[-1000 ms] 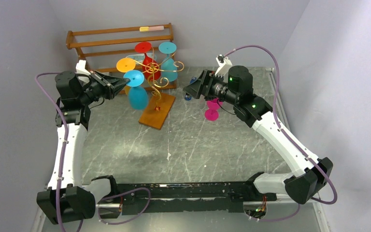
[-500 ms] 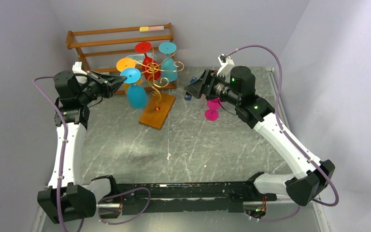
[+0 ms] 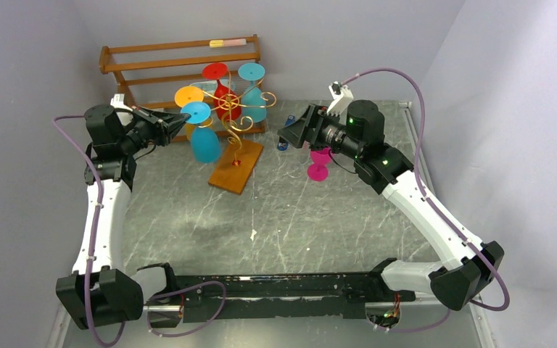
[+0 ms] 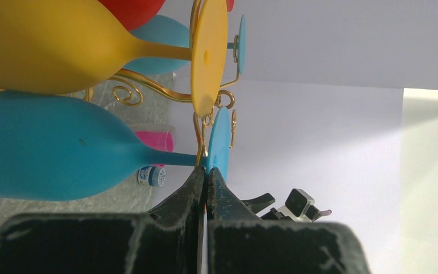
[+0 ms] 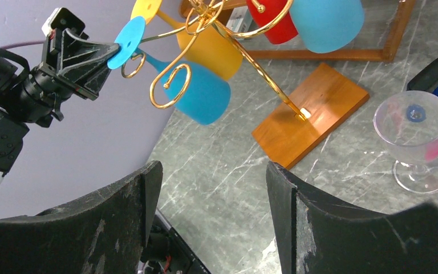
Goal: Take the wine glass off the wine glass rack
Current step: Pick up the wine glass from the wine rack.
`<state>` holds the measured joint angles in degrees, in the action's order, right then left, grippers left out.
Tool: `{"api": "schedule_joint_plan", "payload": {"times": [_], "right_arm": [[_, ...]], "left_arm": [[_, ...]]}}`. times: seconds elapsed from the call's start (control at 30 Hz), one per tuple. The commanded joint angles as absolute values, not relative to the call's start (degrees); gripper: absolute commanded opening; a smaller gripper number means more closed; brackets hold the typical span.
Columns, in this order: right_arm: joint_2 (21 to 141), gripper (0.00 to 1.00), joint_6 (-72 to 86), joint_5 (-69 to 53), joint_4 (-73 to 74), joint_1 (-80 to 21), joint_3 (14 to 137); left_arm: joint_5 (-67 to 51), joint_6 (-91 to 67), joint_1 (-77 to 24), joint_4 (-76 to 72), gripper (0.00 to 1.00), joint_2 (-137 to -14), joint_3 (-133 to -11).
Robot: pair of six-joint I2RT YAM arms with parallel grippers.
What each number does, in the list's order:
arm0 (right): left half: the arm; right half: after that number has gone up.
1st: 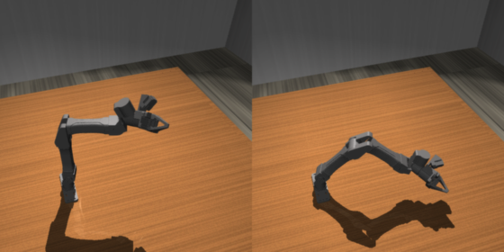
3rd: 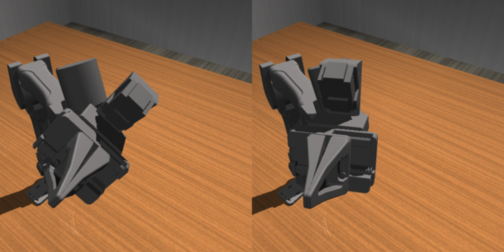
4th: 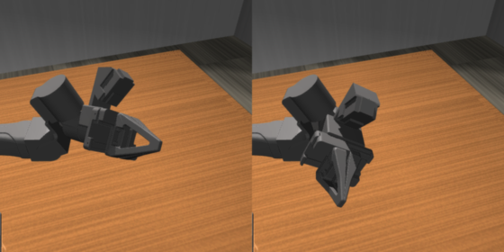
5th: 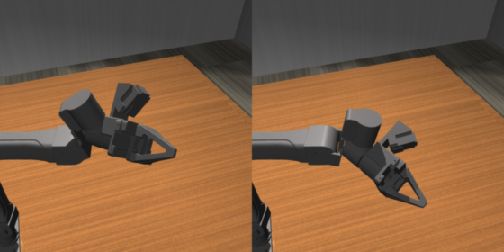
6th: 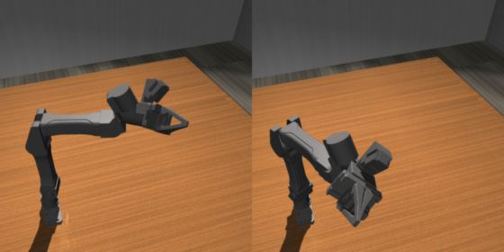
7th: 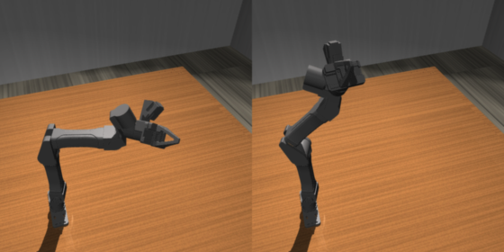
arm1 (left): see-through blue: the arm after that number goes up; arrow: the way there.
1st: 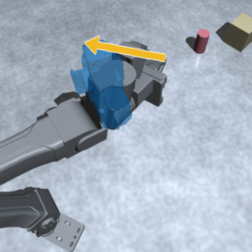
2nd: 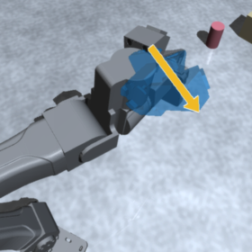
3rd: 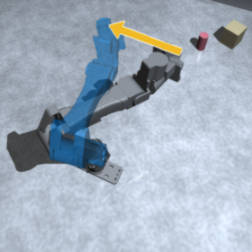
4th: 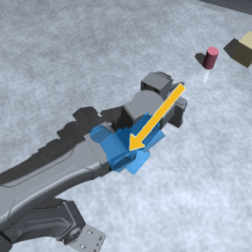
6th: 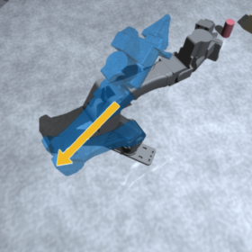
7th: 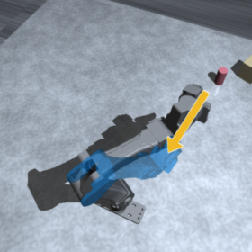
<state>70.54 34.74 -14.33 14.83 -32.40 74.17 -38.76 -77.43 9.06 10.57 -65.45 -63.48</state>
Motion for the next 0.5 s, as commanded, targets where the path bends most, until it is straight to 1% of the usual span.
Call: {"api": "schedule_joint_plan", "payload": {"times": [0.0, 0.13, 0.47], "right_arm": [[69.69, 0.71, 35.31, -14.05, 13.96, -32.19, 73.25], [69.70, 0.71, 35.59, -14.23, 13.54, -32.20, 72.96], [69.11, 0.71, 34.97, -13.54, 13.68, -32.16, 72.71]], "left_arm": [[-36.82, -79.16, 7.11, 7.53, 0.05, -65.39, -64.75], [-34.78, -80.42, 4.44, 5.83, 0.05, -65.34, -64.19], [-33.03, -80.73, 2.46, 5.96, 0.05, -65.06, -64.87]]}}
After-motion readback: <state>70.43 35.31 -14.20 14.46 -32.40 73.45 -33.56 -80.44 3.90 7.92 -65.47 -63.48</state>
